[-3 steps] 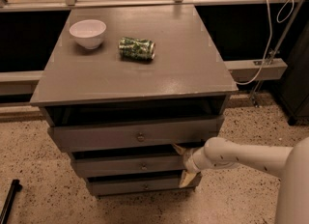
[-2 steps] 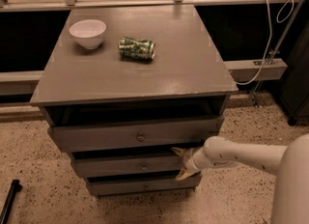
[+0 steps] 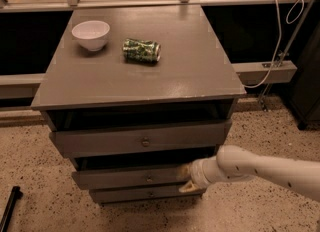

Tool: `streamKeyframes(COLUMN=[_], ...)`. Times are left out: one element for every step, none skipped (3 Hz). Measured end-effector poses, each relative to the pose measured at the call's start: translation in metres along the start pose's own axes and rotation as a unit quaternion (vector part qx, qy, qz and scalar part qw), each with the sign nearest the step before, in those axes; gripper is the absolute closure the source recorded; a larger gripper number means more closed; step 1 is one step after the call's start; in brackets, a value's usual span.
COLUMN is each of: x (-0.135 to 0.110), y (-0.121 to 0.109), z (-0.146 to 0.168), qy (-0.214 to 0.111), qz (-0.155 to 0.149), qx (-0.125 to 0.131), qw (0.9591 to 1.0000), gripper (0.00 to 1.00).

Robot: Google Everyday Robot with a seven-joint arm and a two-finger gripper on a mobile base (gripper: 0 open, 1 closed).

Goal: Open middle drawer

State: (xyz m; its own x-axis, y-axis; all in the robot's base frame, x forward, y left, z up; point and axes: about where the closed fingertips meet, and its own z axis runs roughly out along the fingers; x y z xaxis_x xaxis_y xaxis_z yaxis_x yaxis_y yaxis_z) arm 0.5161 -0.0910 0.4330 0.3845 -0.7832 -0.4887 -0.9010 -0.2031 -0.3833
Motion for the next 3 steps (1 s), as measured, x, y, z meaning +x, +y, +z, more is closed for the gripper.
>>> streamKeyframes(x=[-0.037, -0.057, -0.050], y=[0.040, 0.063, 0.059], z=[-0.034, -0.052, -0.048], qy=[-0.033, -0.050, -0.041], qz=[-0.006, -0.003, 0.002], qx=[-0.015, -0.016, -0.015], qw=[0.9993, 0.9986, 0.9990], gripper=[0.38, 0.16, 0.00])
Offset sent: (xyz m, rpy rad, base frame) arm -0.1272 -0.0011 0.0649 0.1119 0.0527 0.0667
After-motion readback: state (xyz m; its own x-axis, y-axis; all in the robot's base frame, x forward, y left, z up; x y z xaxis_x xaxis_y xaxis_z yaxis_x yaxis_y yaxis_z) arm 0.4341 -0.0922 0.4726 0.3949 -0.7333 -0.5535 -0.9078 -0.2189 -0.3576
